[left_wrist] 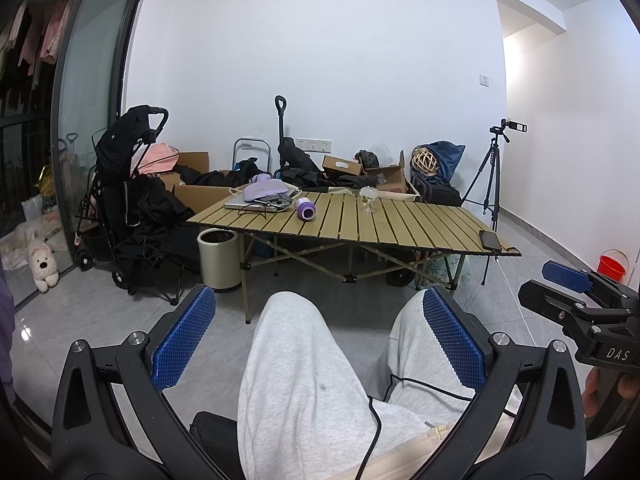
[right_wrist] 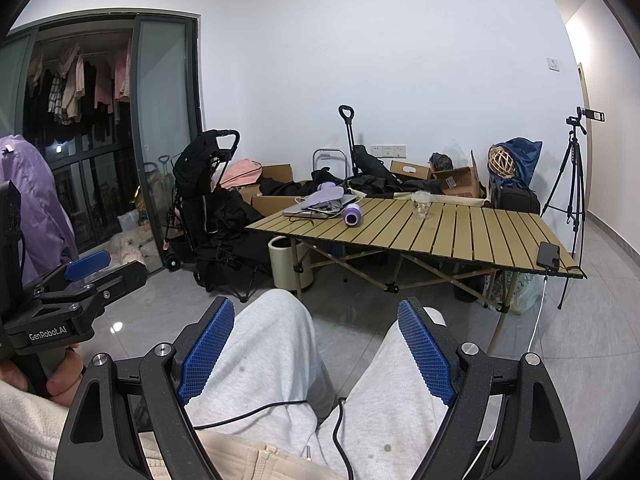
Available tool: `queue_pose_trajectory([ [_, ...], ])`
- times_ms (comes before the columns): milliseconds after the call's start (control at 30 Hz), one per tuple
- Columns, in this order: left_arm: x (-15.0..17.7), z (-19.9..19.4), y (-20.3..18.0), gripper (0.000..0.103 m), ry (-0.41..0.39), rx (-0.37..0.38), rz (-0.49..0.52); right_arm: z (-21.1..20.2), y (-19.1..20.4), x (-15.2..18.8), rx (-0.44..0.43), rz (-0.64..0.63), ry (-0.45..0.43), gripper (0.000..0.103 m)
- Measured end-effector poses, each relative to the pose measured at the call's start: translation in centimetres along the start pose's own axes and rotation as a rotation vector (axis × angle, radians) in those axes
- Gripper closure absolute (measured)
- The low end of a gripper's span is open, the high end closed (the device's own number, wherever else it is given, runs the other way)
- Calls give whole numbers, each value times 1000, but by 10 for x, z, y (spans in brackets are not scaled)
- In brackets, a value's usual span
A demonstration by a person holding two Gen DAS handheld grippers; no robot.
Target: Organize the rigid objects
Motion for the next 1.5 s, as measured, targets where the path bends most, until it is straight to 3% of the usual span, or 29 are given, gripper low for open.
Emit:
queue_pose_trajectory([
  [1500,4,1,-1,0,6,0,0,-3,5,-2,-1,-2,4,15],
])
Point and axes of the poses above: each gripper's, at about its wrist camera, not at the fingertips, and z roughly the way its jaws point, y to its left, x to its underside, the point moved 1 cm from there along z, roughly the way its jaws point, and after that the axes turned 8 degrees about -y, right-handed, at the moved point
